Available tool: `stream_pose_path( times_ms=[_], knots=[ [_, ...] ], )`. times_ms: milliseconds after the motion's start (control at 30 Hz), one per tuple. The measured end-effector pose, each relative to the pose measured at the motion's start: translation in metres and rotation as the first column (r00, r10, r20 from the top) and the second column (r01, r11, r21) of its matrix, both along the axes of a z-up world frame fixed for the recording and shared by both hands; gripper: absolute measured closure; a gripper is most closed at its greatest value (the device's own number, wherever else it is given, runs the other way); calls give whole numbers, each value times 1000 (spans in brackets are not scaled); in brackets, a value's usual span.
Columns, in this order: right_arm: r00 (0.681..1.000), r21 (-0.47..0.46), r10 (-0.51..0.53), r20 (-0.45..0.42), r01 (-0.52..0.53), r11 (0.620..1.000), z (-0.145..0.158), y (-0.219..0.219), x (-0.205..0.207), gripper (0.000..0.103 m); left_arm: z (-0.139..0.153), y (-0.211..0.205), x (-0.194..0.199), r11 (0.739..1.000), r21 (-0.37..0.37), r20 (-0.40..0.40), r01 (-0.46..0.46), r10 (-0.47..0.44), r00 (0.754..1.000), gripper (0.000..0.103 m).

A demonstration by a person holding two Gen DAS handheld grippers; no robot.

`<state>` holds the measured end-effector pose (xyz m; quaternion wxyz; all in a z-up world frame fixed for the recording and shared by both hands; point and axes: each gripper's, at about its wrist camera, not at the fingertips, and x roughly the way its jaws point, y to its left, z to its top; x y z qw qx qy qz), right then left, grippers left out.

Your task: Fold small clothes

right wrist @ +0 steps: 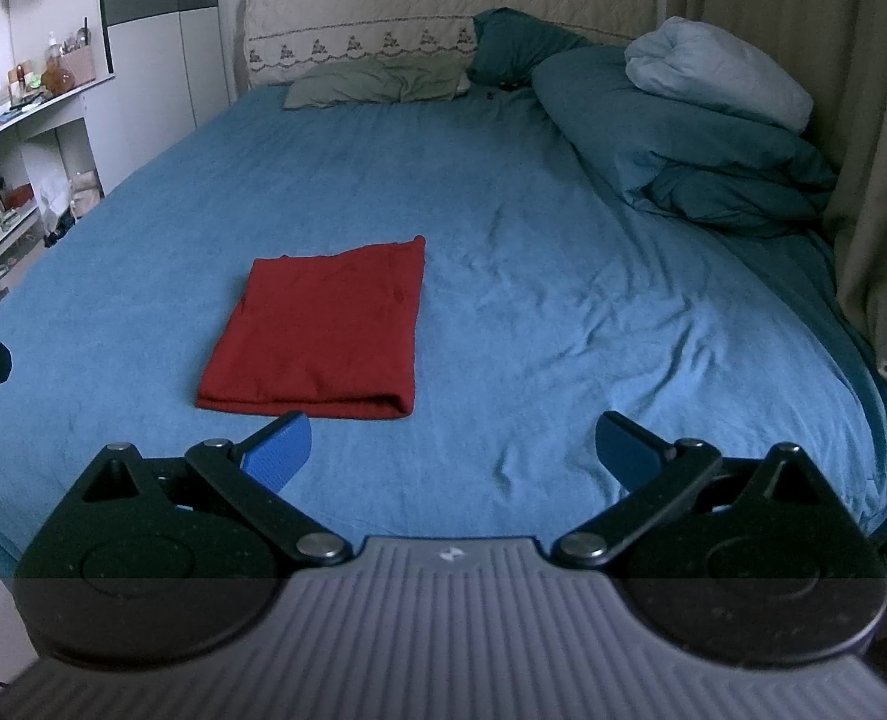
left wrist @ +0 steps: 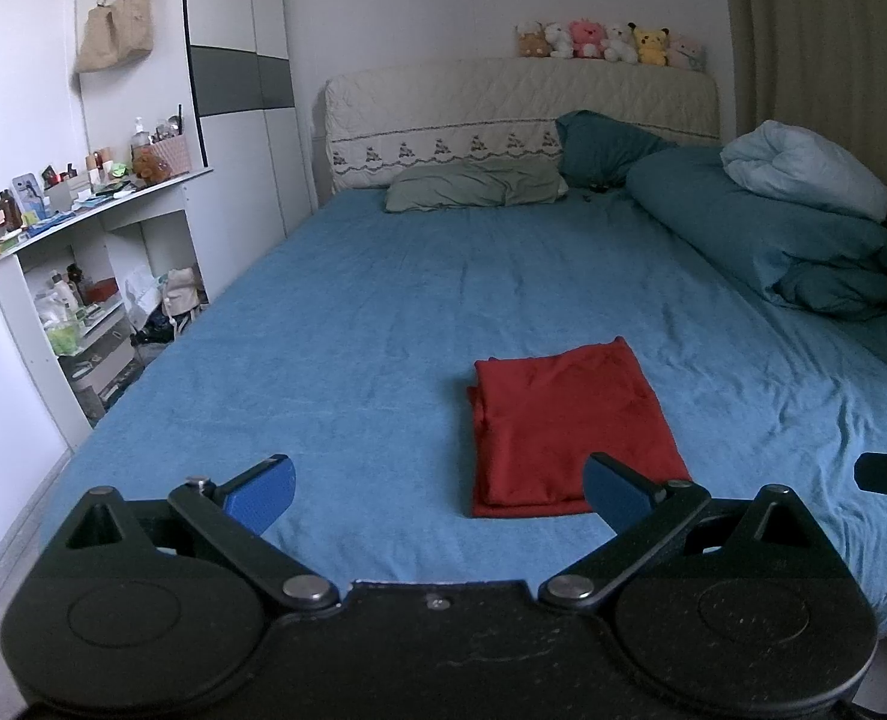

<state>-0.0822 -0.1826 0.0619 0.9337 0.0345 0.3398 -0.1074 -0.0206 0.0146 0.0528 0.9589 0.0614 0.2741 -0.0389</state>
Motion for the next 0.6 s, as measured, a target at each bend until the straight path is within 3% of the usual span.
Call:
stream_pose_path(
  times_ms=[600],
  knots=[
    [1000, 2, 12, -12, -12, 1000, -1, -12, 2, 0, -9, 14, 6, 1000, -4, 5, 23, -23, 1000, 0]
  ],
)
